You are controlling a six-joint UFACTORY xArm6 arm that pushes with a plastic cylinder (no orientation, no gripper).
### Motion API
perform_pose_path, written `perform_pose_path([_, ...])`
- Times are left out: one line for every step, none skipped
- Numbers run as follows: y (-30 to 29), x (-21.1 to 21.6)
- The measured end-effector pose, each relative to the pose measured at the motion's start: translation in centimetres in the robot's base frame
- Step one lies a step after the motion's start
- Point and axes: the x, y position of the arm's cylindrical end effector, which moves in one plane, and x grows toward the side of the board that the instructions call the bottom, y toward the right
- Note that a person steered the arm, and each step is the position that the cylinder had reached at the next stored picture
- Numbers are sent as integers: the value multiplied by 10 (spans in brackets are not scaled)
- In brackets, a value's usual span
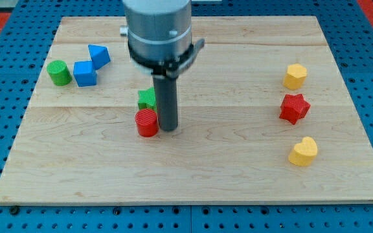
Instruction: Slide the red circle diagonally top left to the yellow hexagon
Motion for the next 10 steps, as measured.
perform_pose_path([-59,16])
perform_pose_path([-90,3])
perform_pose_path([-4,-7])
perform_pose_path([66,-22])
perform_pose_path([94,-86])
perform_pose_path([95,-63])
perform_pose_path([39,-42])
perform_pose_path([94,-94])
perform_pose_path([142,-157])
perform_pose_path([155,-191])
